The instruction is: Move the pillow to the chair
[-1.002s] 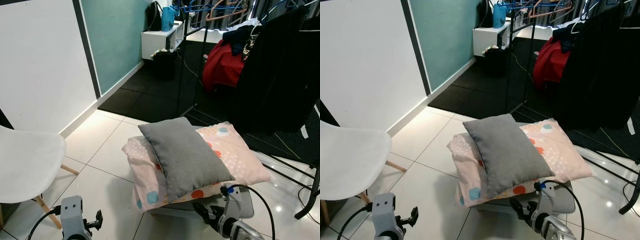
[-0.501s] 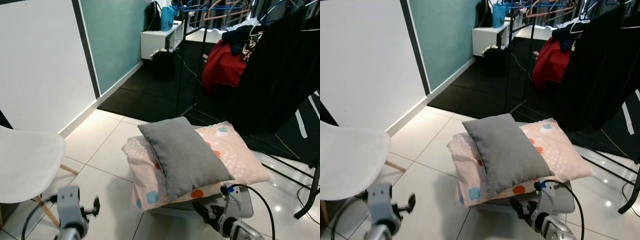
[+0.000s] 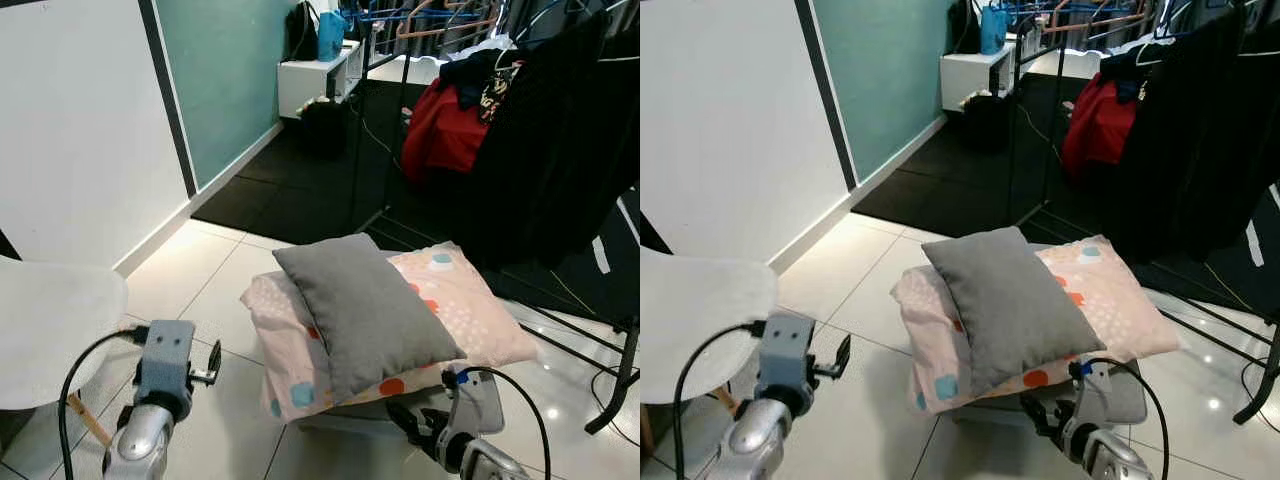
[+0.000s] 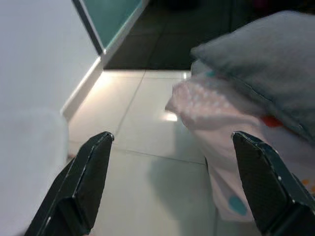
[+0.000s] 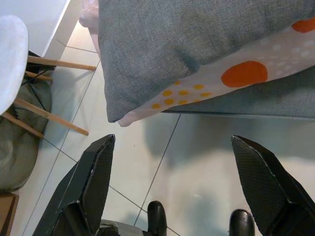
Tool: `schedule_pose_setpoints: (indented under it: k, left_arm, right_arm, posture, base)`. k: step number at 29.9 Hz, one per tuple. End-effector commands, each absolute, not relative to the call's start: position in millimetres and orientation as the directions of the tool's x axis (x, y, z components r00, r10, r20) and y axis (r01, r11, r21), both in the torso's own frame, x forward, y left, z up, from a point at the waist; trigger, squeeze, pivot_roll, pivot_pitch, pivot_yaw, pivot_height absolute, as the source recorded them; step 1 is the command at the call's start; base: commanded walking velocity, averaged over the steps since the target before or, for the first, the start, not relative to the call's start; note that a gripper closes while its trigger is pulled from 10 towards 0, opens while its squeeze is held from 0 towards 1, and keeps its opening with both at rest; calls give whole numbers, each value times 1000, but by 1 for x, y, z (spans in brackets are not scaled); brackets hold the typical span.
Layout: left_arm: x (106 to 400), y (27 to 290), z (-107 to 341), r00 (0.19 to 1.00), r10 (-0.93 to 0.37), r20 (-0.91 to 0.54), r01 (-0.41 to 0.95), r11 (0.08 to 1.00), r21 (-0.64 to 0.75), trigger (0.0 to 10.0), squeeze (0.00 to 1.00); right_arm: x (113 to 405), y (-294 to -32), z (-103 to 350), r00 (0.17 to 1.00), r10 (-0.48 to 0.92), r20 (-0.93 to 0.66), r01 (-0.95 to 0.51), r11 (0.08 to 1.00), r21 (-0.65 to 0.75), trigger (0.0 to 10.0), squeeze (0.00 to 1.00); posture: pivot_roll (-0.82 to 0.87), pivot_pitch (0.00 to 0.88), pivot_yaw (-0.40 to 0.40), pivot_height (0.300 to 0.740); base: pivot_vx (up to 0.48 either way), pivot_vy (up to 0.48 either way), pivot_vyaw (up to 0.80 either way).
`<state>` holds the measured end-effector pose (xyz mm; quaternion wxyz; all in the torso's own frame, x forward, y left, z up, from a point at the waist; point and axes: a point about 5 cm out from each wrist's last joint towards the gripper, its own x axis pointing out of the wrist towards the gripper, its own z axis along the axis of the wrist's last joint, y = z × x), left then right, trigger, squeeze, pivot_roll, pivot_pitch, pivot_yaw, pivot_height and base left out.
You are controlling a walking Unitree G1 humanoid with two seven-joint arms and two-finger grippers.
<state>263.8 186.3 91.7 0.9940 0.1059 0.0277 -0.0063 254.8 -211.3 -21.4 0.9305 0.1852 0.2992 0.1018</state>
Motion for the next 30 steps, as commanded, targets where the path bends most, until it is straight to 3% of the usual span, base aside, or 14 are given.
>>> schedule_pose_setpoints:
  k: [1, 9, 14, 18, 20, 22, 30]
  left_arm:
    - [265, 182, 97, 997, -44, -59, 57, 966, 252, 10000, 0]
    - [280, 142, 128, 980, -198, 10, 171, 873, 457, 10000, 0]
    - [283, 109, 145, 936, -351, 33, 243, 708, 663, 10000, 0]
    - [279, 98, 146, 919, -393, 20, 302, 736, 606, 10000, 0]
    - [274, 85, 142, 891, -453, -37, 380, 697, 608, 10000, 0]
    - [270, 71, 140, 864, -499, -73, 403, 595, 695, 10000, 0]
    - [271, 64, 135, 833, -534, -145, 461, 525, 716, 10000, 0]
  right_arm:
    - [253, -214, -23, 798, 294, -526, -68, 911, 406, 10000, 0]
    - [252, -216, -23, 802, 283, -526, -56, 912, 406, 10000, 0]
    - [253, -216, -22, 801, 289, -525, -64, 913, 404, 10000, 0]
    - [253, -216, -22, 801, 289, -524, -64, 912, 404, 10000, 0]
    - [253, -216, -21, 802, 289, -523, -65, 912, 405, 10000, 0]
    - [253, -216, -21, 802, 290, -522, -66, 912, 405, 10000, 0]
    - [255, -214, -20, 804, 293, -518, -68, 910, 409, 10000, 0]
  posture:
    - [-105, 46, -18, 740]
    - [-117, 45, -20, 740]
    - [-126, 55, -21, 740]
    - [-124, 56, -21, 740]
    - [-125, 59, -21, 740]
    - [-124, 59, -25, 740]
    - [-111, 56, -22, 740]
  base:
    - [0, 0, 0]
    - [0, 0, 0]
    - [0, 0, 0]
    - [0, 0, 0]
    - [0, 0, 0]
    - [0, 0, 0]
    - [0, 0, 0]
